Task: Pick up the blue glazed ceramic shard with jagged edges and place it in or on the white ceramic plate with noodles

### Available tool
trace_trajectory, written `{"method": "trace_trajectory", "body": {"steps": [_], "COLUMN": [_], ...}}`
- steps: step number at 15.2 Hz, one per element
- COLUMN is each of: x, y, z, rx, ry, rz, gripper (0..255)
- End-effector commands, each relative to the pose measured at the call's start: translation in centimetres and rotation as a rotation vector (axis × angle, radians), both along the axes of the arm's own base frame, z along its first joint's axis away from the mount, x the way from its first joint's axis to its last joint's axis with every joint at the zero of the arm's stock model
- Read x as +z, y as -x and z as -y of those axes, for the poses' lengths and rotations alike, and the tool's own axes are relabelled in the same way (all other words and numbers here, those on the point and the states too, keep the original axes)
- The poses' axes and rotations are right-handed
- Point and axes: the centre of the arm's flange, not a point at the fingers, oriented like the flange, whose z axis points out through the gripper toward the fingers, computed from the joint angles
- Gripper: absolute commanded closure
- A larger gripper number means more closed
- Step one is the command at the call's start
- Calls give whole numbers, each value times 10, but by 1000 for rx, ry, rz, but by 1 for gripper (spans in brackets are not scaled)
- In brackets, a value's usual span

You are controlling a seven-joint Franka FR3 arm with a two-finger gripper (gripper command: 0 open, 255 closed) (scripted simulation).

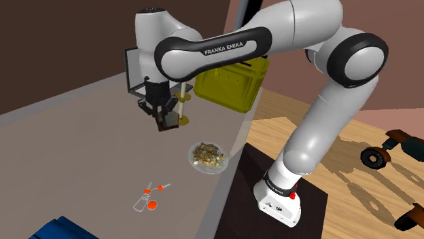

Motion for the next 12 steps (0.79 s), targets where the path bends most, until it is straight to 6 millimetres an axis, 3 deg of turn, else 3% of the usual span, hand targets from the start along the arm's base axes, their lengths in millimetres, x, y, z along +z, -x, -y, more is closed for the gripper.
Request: {"method": "trace_trajectory", "body": {"steps": [1, 12], "x": [-1, 10], "y": [25, 157], "z": [13, 73], "rx": [-2, -2], "ry": [0, 0], "rz": [0, 0], "gripper": [255, 255]}}
